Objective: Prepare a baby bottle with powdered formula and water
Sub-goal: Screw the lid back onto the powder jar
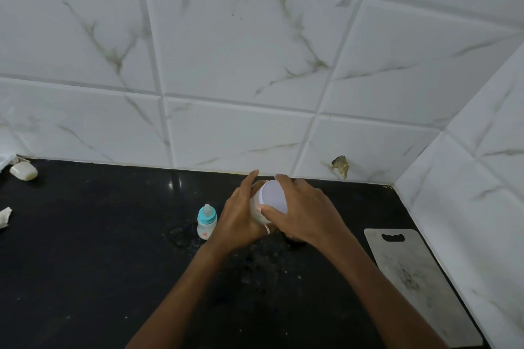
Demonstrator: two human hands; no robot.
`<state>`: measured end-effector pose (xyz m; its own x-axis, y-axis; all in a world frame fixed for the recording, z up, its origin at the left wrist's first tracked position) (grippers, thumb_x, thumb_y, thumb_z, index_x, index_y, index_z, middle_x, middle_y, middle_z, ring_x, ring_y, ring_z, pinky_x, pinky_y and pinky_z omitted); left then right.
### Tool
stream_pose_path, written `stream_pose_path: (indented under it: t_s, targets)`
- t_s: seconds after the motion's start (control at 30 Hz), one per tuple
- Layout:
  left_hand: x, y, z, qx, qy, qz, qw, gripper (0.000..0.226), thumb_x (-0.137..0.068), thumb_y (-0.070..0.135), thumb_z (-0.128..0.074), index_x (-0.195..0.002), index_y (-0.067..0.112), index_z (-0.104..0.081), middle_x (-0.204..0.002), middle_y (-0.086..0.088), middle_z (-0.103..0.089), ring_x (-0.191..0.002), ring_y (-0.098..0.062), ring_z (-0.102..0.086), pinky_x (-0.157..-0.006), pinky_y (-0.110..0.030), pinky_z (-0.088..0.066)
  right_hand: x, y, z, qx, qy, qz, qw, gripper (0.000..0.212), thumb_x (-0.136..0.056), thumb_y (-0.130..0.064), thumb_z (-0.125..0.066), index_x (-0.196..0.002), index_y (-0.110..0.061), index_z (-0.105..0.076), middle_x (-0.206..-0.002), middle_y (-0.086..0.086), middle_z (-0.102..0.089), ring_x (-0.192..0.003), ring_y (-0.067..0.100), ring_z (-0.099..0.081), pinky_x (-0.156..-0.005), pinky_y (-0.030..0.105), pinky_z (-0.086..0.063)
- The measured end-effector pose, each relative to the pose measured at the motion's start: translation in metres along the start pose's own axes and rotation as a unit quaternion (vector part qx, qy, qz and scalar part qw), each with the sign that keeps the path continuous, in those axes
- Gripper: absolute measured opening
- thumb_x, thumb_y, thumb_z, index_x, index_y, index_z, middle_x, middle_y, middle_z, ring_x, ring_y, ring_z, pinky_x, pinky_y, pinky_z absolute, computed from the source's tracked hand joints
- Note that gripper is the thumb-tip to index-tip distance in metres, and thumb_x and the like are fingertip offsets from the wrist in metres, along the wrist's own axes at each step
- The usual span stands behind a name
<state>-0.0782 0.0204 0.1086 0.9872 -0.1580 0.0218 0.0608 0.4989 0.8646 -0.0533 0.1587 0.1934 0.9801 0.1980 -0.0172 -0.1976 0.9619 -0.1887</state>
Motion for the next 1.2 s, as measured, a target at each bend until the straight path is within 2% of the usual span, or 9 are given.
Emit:
stream_pose_path:
  t_s: [0.07,0.17,0.33,0.57,0.73,0.87,1.0,1.1,1.2]
  targets:
    - [-0.002,0.002,0.003,-0.009,-0.005,-0.016,1.000,0.116,-0.070,0.027,-0.087,-0.159,0.028,-0.013,-0.145,0.005,-0.054,-0.135,-0.016,-0.051,-0.117,-0.045,-0.039,0.001,0.002,0.002,-0.013,-0.022,0.045,0.999,0.079,-0.092,-0.061,-0.058,-0.157,-0.032,-0.024,-0.154,0.001,-0.039,-0.135,0.025,-0.049,-0.105,0.040,-0.046]
    - [0.004,-0.001,0.009,0.003,-0.009,-0.057,0.998,0.121,-0.065,0.026,-0.088,-0.158,0.036,-0.011,-0.145,0.005,-0.055,-0.131,-0.015,-0.055,-0.110,-0.039,-0.047,0.002,0.004,0.006,-0.028,-0.059,0.105,0.992,0.079,-0.091,-0.051,-0.065,-0.157,-0.036,-0.025,-0.161,-0.006,-0.026,-0.141,0.022,-0.040,-0.110,0.043,-0.045]
    - [0.009,0.005,0.012,0.002,0.010,-0.082,0.997,0.120,-0.062,0.033,-0.088,-0.155,0.043,-0.013,-0.143,0.007,-0.054,-0.132,-0.015,-0.054,-0.109,-0.040,-0.047,0.004,0.005,0.009,-0.010,-0.024,0.115,0.993,0.072,-0.091,-0.051,-0.063,-0.154,-0.036,-0.032,-0.151,-0.004,-0.039,-0.132,0.020,-0.047,-0.102,0.035,-0.048]
    - [0.017,0.007,0.004,0.010,0.074,-0.113,0.991,0.118,-0.062,0.039,-0.090,-0.156,0.032,-0.019,-0.147,0.007,-0.053,-0.136,-0.014,-0.049,-0.109,-0.044,-0.047,0.012,-0.003,0.009,0.031,0.078,-0.022,0.996,0.073,-0.091,-0.076,-0.045,-0.140,-0.021,-0.046,-0.120,0.006,-0.064,-0.101,0.025,-0.067,-0.076,0.029,-0.045]
    - [0.025,0.005,-0.005,0.036,0.072,-0.113,0.990,0.117,-0.063,0.044,-0.086,-0.157,0.033,-0.018,-0.141,0.023,-0.051,-0.134,-0.011,-0.051,-0.110,-0.036,-0.046,0.017,-0.014,0.003,0.078,0.076,-0.083,0.991,0.084,-0.089,-0.082,-0.034,-0.140,-0.016,-0.044,-0.118,0.008,-0.063,-0.100,0.023,-0.066,-0.072,0.027,-0.039]
    - [0.021,0.008,-0.008,0.022,0.051,-0.092,0.994,0.120,-0.064,0.041,-0.089,-0.154,0.040,-0.011,-0.140,0.021,-0.052,-0.134,-0.009,-0.050,-0.113,-0.034,-0.040,0.021,-0.013,0.004,0.088,0.066,-0.097,0.989,0.086,-0.089,-0.084,-0.032,-0.141,-0.016,-0.044,-0.119,0.007,-0.063,-0.102,0.023,-0.066,-0.072,0.029,-0.038]
    - [0.019,0.008,-0.001,0.030,0.029,-0.108,0.993,0.121,-0.064,0.046,-0.084,-0.154,0.047,-0.004,-0.145,0.011,-0.055,-0.136,-0.014,-0.051,-0.112,-0.042,-0.045,0.021,-0.008,0.012,0.020,0.066,-0.030,0.997,0.083,-0.089,-0.081,-0.038,-0.150,-0.025,-0.036,-0.142,0.004,-0.053,-0.124,0.023,-0.057,-0.092,0.037,-0.050]
    - [0.016,0.005,0.008,0.032,0.019,-0.109,0.993,0.122,-0.063,0.041,-0.087,-0.153,0.050,-0.005,-0.146,0.009,-0.055,-0.134,-0.011,-0.053,-0.110,-0.044,-0.047,0.020,-0.003,0.018,-0.035,-0.029,0.097,0.994,0.080,-0.092,-0.063,-0.057,-0.159,-0.037,-0.021,-0.165,-0.005,-0.022,-0.149,0.016,-0.026,-0.112,0.045,-0.043]
    - [0.014,0.004,0.013,0.037,0.000,-0.101,0.994,0.128,-0.065,0.033,-0.092,-0.155,0.046,-0.002,-0.142,0.008,-0.058,-0.128,-0.009,-0.057,-0.110,-0.039,-0.047,0.016,0.009,0.017,-0.016,-0.096,0.140,0.985,0.086,-0.091,-0.051,-0.067,-0.159,-0.042,-0.016,-0.170,-0.008,-0.009,-0.154,0.015,-0.012,-0.120,0.044,-0.034]
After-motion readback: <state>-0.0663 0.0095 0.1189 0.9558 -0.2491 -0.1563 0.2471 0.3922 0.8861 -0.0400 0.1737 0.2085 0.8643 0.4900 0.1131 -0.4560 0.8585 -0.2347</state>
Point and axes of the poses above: each hand's wrist, its own x-axis away from the middle knuckle, its own z-axis out of the back of the hand, y = z × x, the point moved 4 cm from there along -x, towards the middle knuckle
